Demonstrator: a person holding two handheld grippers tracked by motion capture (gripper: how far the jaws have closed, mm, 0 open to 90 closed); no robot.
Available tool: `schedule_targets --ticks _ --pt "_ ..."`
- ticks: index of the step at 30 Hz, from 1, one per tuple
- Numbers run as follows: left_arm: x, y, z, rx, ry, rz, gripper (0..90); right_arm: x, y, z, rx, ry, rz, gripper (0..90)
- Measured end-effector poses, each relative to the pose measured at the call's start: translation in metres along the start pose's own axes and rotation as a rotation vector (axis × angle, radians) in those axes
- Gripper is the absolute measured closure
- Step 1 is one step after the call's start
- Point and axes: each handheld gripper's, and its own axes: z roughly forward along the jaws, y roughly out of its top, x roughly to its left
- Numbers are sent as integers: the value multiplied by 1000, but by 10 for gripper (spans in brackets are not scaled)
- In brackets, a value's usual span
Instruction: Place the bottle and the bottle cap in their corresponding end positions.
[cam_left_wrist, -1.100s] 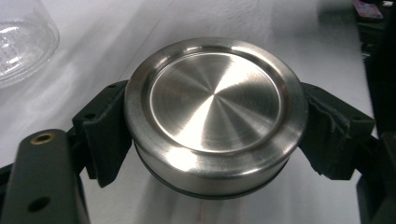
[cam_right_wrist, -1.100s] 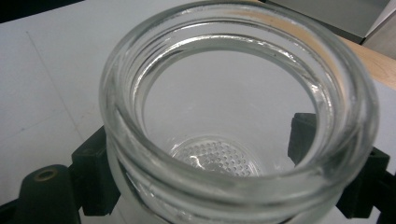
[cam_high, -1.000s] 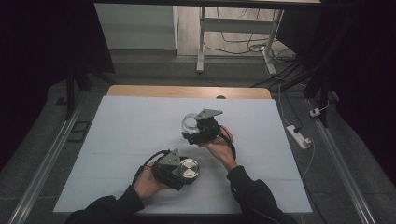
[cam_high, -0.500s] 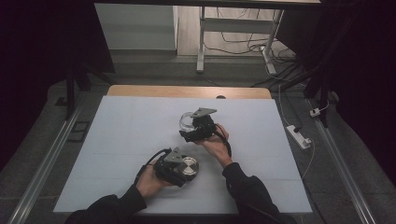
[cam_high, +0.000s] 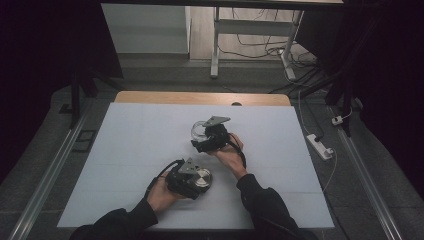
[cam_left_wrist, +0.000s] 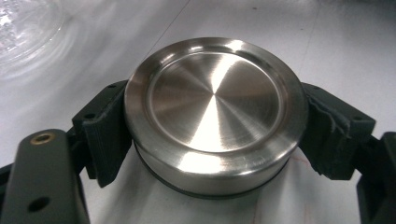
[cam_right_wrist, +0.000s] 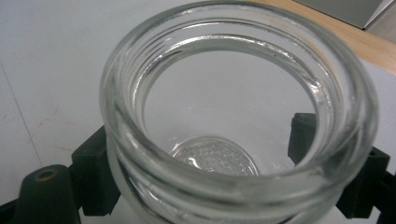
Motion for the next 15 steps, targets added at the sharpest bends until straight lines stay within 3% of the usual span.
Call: schedule_targets --ticks 6,15 --pt "0 1 3 47 5 1 190 0 -3 3 13 2 4 148" --pt "0 1 3 54 7 4 185 -1 -7 6 22 3 -18 141"
